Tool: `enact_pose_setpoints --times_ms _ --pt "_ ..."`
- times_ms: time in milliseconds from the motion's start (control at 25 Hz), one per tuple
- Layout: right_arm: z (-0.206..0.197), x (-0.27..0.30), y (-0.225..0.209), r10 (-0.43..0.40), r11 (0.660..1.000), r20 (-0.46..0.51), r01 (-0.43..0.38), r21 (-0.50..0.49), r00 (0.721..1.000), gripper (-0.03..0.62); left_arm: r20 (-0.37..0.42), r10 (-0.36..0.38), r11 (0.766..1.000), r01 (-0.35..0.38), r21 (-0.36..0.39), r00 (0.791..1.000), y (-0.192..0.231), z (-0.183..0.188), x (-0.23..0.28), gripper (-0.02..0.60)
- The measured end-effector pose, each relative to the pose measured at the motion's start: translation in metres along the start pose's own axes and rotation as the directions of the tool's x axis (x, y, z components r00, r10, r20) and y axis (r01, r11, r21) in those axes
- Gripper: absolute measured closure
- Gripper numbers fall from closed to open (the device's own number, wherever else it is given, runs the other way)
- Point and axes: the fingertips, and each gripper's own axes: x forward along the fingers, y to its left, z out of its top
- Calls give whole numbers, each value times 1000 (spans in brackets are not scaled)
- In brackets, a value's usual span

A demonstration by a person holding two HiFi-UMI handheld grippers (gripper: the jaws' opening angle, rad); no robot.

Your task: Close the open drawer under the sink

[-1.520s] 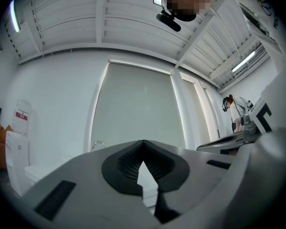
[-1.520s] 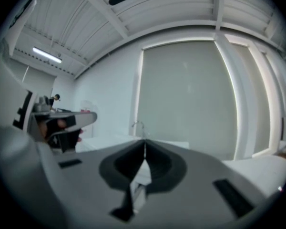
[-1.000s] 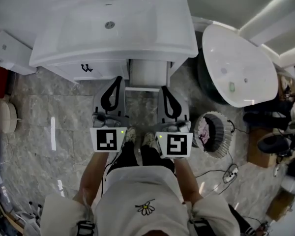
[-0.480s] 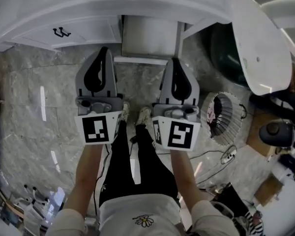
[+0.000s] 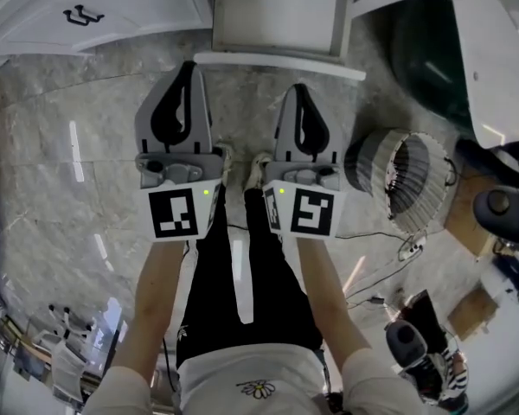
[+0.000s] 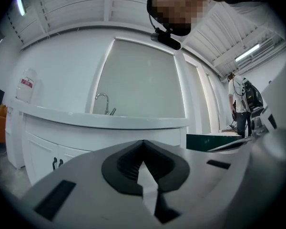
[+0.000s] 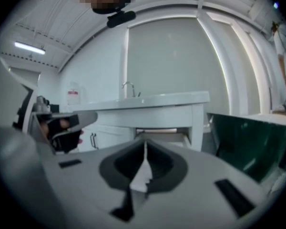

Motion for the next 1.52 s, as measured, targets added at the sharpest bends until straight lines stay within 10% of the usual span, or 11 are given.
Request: enact_pose_setpoints --times_ms 920,1160,1520 --pt "-68 8 -2 -10 998 -137 19 63 991 560 -90 32 999 -35 -28 995 5 -45 -14 560" --pt "-97 37 0 8 996 -216 11 88 976 408 -103 34 999 -38 -38 994 8 -50 -16 560" --pt "-145 74 -4 -43 993 -309 75 92 950 396 -122 39 999 -43 -31 992 12 -64 -15 560"
